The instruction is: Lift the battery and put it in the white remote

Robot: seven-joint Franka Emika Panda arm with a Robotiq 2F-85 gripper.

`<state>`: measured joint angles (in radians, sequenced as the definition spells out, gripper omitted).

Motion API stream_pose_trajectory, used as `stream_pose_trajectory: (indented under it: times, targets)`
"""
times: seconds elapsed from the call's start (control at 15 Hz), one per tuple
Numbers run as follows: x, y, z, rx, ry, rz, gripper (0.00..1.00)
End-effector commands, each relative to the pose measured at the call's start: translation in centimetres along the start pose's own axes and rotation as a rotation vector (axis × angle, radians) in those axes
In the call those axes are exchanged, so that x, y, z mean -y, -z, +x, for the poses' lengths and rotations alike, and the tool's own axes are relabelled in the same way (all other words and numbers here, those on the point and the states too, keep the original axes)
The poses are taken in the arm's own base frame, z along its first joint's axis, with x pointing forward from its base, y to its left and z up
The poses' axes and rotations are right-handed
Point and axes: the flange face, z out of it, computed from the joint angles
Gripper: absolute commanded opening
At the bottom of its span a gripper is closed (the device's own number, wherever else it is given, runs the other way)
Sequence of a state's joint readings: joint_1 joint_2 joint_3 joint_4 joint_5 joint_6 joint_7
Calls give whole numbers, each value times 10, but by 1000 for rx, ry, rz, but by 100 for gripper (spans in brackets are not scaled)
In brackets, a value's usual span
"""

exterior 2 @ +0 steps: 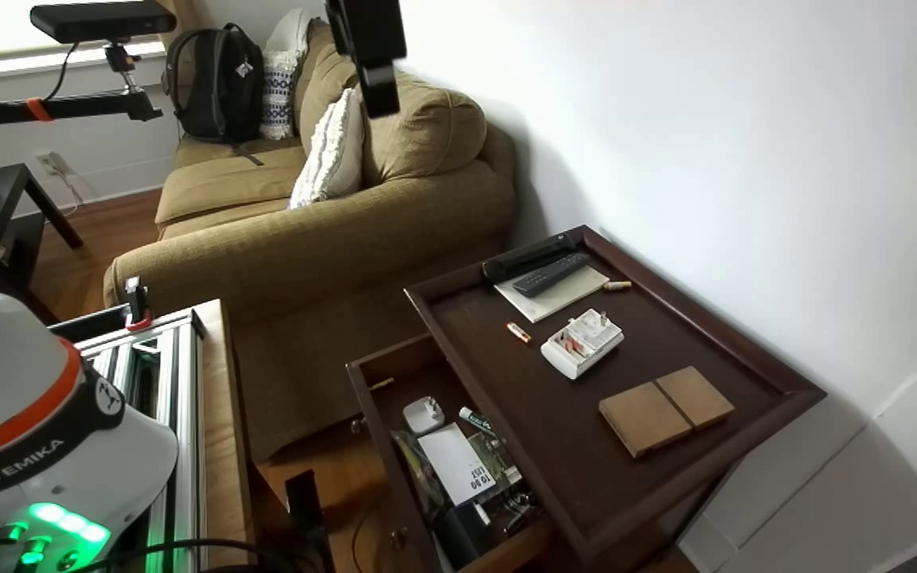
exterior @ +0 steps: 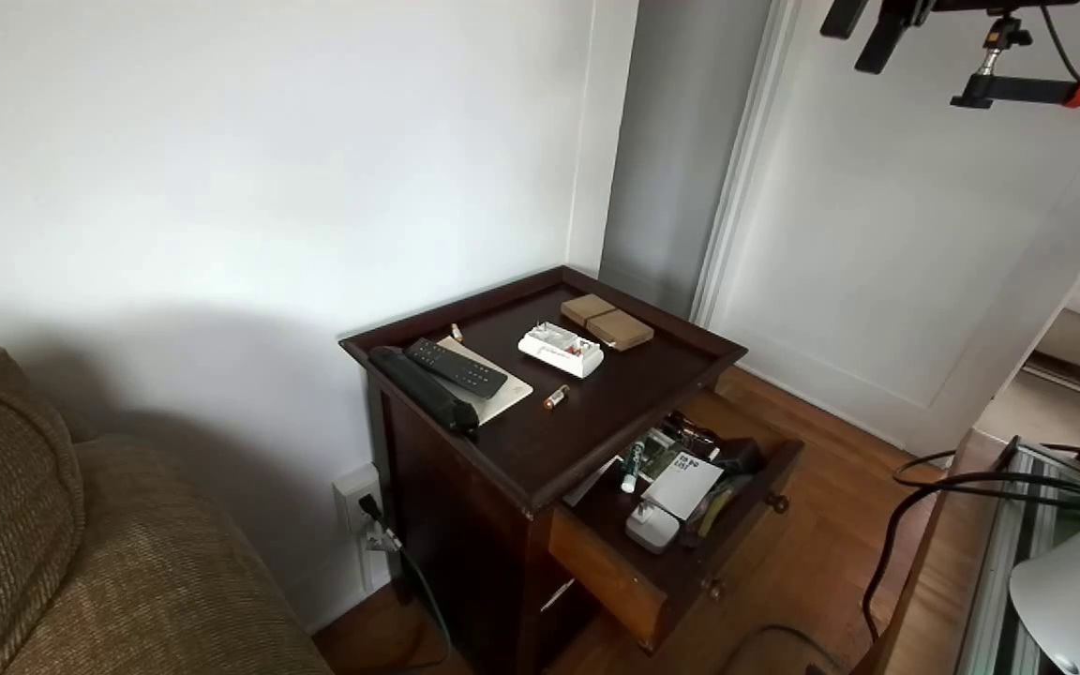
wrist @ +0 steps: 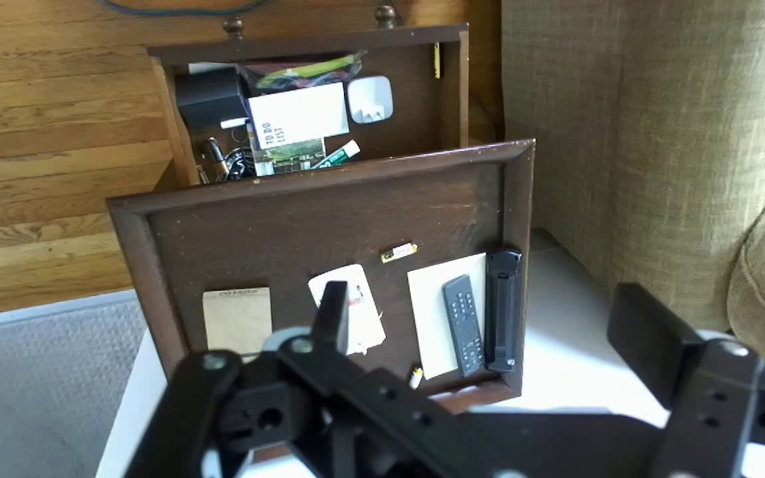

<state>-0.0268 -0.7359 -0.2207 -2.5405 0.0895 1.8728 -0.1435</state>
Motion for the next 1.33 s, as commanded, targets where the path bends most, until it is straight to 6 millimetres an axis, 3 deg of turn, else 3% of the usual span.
stream_pose_trajectory:
  times: [0.0, 0.27, 0.47, 1.0, 1.07, 1.13, 1.27]
  targets:
    - [-18, -66, 32, -2, -97, 68, 100]
    - [-16, -134, 67, -47, -231, 90, 100]
    - [-4, -181, 86, -18, -329, 88, 100]
    - [19, -286, 115, 87, -527, -62, 100]
    - [20, -295, 117, 123, -491, -64, 100]
    - [20, -275, 107, 94, -490, -36, 100]
    - [21, -292, 110, 123, -483, -53, 100]
